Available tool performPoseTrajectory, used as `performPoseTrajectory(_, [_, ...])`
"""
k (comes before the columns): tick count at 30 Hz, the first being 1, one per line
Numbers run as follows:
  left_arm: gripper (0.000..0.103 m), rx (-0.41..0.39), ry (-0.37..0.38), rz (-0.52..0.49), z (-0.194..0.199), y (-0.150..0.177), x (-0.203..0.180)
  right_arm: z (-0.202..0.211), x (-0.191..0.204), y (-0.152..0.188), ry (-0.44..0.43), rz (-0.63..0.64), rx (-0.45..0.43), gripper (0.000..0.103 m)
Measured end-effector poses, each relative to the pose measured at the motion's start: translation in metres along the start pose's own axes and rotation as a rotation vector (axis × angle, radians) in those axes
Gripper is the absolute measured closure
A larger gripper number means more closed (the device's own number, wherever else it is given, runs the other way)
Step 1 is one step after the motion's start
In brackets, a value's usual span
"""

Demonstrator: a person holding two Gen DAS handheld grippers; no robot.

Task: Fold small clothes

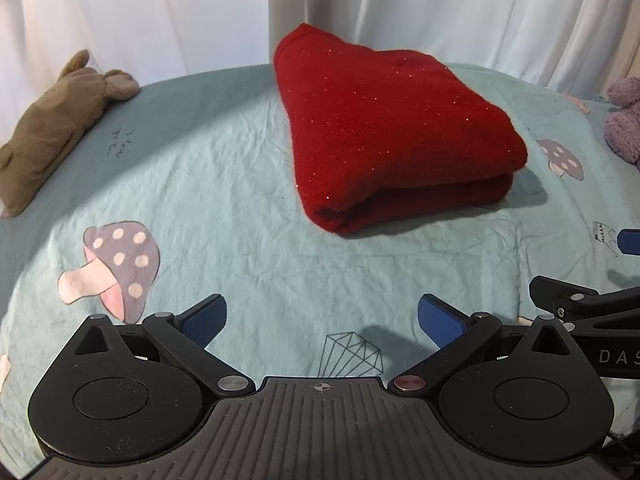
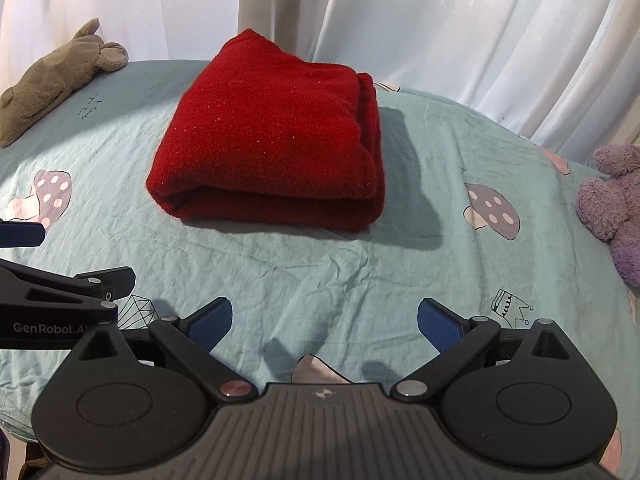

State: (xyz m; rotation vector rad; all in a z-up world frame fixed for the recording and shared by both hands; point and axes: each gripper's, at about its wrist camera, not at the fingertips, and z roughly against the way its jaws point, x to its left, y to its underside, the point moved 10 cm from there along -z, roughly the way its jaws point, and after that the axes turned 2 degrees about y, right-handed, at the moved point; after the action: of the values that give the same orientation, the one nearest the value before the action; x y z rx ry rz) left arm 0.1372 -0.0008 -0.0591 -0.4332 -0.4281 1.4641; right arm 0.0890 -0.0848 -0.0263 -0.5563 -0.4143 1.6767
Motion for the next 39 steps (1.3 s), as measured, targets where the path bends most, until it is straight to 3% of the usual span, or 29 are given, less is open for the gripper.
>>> performPoseTrajectory(39, [0.0, -0.019, -0.03, 0.023, 0.01, -0.002, -0.004, 0.009, -0.017, -0.004, 0.007, -0.01, -0.052, 0.004])
